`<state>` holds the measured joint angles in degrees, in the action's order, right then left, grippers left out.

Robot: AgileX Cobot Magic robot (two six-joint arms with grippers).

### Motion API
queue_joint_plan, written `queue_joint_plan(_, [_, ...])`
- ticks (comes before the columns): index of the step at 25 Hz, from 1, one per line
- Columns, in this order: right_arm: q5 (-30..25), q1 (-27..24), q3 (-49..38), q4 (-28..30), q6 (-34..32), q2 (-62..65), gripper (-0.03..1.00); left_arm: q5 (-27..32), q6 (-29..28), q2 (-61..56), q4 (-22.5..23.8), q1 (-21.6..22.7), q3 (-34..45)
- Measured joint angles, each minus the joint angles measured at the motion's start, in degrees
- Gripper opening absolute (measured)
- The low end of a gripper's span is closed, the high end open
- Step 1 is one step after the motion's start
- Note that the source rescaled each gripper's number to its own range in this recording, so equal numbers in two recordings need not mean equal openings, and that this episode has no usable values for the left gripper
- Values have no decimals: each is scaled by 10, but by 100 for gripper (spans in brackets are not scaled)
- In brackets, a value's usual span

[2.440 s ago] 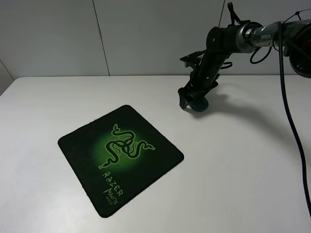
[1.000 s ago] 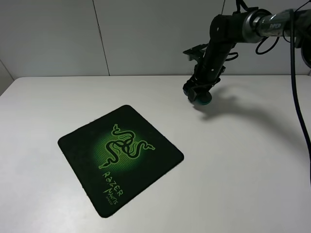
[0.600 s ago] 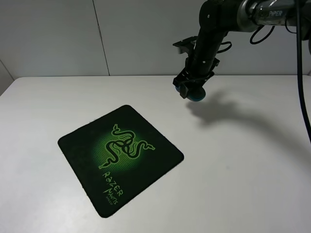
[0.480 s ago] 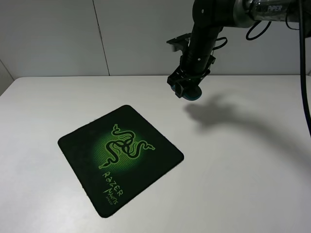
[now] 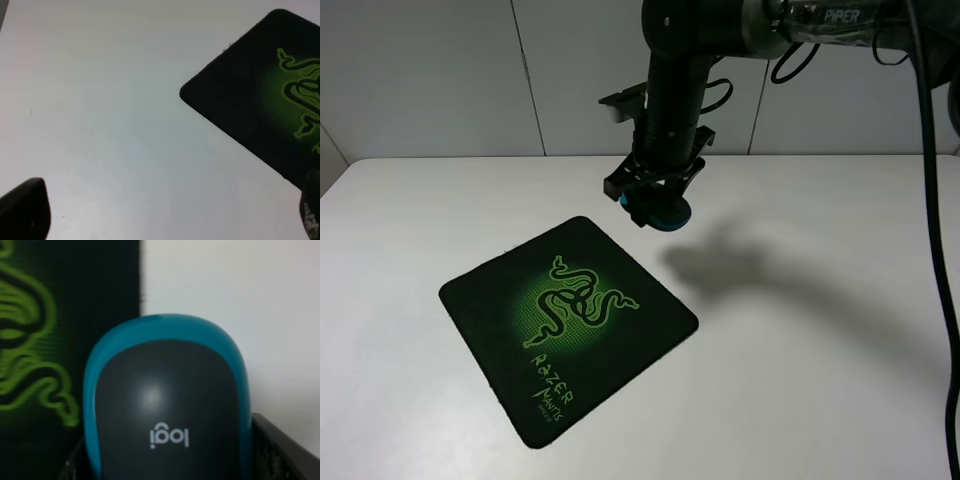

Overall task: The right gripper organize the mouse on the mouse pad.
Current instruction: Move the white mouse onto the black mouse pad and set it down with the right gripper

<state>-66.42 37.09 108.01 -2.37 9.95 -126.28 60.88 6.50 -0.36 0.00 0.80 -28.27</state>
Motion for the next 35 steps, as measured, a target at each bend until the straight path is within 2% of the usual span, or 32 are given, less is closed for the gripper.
queue_joint_plan(5, [6,56,0,0,-34,0,0,0,0,0,0,0,0])
queue_joint_plan(15, [82,136,-6,0,-90,-18,0,0,0,0,0,0,0])
queue_joint_plan(35, [139,144,-10,-5,-99,-106,0,0,0,0,0,0,0])
